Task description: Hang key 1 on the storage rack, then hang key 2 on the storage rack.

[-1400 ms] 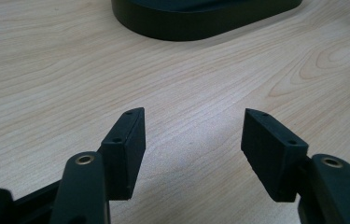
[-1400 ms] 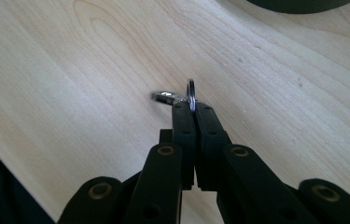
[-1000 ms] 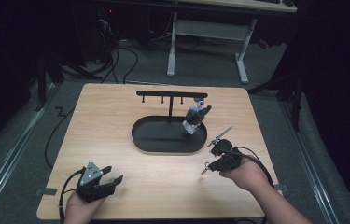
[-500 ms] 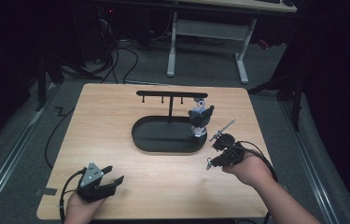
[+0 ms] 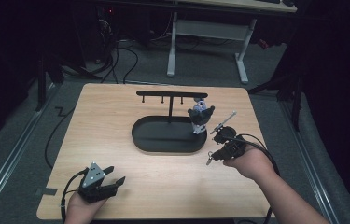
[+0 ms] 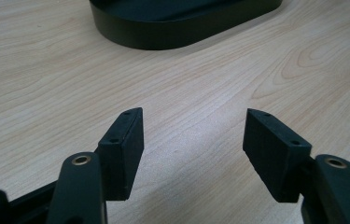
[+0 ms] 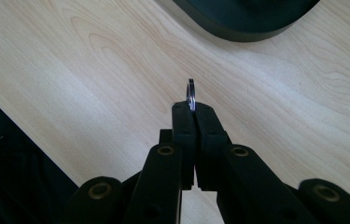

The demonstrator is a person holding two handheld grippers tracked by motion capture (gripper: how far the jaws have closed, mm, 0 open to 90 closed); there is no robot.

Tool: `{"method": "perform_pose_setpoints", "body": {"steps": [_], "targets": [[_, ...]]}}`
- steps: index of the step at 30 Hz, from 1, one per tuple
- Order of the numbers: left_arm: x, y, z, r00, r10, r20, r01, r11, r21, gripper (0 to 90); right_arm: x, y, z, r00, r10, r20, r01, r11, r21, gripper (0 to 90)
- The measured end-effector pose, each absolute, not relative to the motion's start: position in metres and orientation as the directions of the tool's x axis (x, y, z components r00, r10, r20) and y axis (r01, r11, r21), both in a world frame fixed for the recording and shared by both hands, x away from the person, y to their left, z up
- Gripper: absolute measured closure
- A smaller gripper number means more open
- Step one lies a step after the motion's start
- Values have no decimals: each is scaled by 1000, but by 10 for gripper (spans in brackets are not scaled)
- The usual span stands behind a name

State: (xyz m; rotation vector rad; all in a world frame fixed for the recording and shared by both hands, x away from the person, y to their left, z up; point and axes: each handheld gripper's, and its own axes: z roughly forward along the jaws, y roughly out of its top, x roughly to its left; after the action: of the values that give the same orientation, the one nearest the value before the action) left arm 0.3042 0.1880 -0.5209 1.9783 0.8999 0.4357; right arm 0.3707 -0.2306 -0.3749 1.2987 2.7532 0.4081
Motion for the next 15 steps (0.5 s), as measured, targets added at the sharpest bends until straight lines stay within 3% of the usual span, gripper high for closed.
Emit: {"method": "perform_pose_setpoints", "body": {"steps": [15], "targets": [[304,187,-522,682,730,-47,425,-344,837,390,394,-216,-355,-656,754,32,731,625,275,890]]}}
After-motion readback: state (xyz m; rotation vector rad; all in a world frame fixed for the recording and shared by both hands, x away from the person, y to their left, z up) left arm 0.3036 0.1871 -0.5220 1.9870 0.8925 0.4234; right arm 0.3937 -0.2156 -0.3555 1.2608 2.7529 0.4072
